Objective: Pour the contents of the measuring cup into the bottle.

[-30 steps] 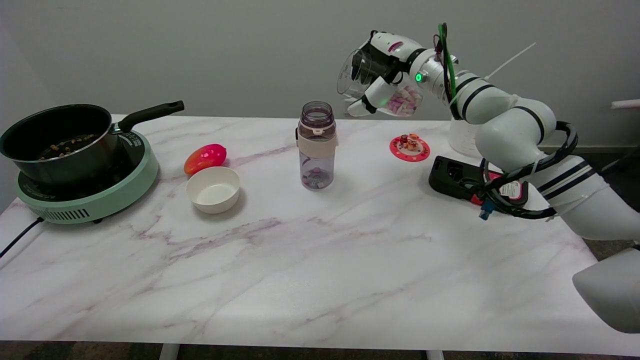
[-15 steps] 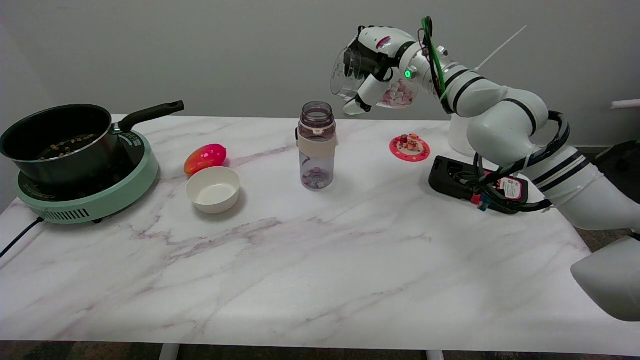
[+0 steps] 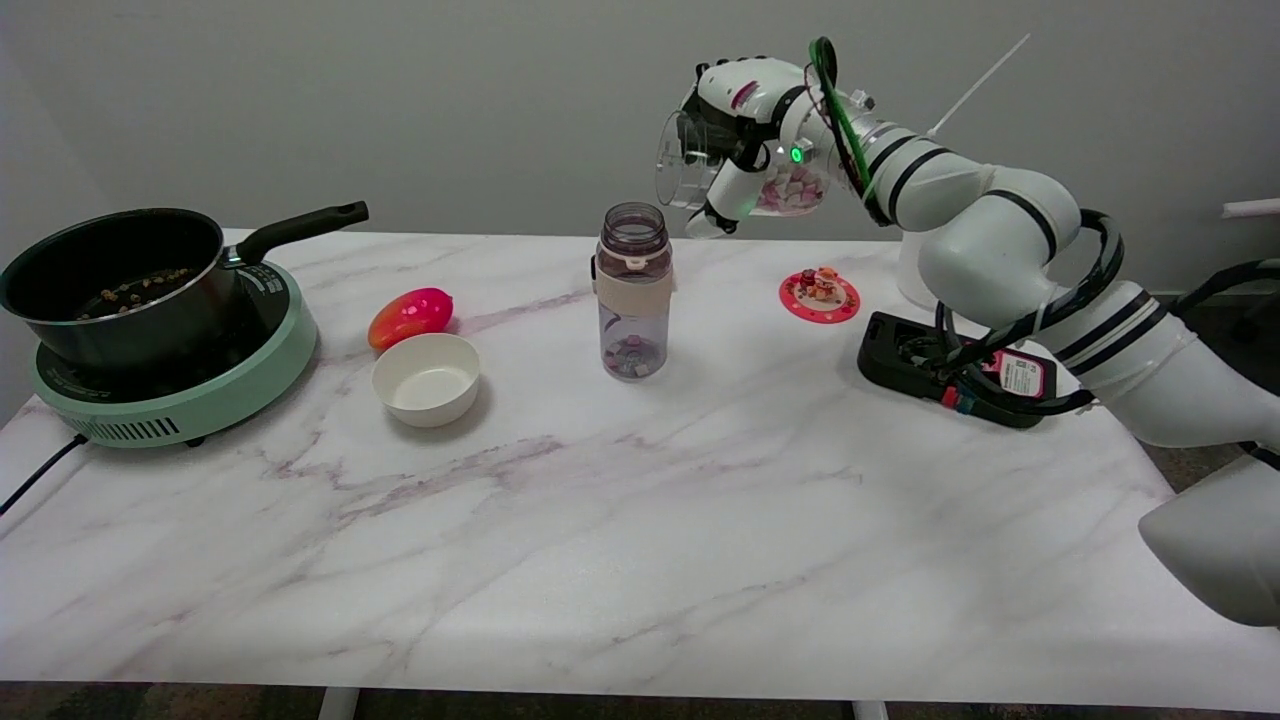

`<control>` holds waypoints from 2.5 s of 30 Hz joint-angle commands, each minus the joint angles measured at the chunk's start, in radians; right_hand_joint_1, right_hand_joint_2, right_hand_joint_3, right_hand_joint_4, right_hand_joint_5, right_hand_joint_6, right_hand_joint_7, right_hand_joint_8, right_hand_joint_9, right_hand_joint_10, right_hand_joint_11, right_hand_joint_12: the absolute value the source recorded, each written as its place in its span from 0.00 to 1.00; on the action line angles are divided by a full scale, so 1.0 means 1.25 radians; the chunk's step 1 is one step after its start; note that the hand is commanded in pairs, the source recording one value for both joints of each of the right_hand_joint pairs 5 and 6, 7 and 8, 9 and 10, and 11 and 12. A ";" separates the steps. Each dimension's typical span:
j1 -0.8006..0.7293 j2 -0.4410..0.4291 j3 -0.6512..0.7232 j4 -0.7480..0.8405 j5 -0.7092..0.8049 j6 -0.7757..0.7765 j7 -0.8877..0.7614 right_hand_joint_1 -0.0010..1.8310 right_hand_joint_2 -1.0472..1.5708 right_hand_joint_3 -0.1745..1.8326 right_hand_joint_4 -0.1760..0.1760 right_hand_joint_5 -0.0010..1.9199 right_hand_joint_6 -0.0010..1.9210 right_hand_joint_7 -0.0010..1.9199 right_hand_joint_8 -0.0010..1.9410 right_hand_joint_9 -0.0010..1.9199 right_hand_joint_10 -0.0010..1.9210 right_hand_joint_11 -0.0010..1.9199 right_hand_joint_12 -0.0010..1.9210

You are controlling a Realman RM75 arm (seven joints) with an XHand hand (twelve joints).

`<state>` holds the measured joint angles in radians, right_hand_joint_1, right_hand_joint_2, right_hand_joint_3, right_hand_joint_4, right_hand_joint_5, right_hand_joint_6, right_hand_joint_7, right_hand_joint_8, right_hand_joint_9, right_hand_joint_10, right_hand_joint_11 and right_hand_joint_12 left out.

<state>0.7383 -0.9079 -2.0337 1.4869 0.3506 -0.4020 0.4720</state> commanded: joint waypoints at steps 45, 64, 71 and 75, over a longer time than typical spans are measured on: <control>0.131 -0.020 -0.138 0.043 -0.013 -0.184 -0.137 0.86 0.72 0.64 0.50 1.00 1.00 0.87 0.86 0.78 0.78 0.66 0.66; 0.204 -0.012 -0.202 0.006 0.033 -0.189 -0.149 0.86 0.73 0.64 0.50 1.00 1.00 0.87 0.86 0.78 0.78 0.66 0.66; 0.229 -0.014 -0.230 -0.006 0.040 -0.190 -0.154 0.86 0.73 0.64 0.50 1.00 1.00 0.87 0.86 0.78 0.78 0.66 0.66; 0.246 -0.015 -0.248 -0.012 0.041 -0.198 -0.155 0.86 0.72 0.64 0.50 1.00 1.00 0.87 0.86 0.78 0.78 0.66 0.66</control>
<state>0.9762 -0.9256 -2.2758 1.5025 0.3764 -0.6315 0.2932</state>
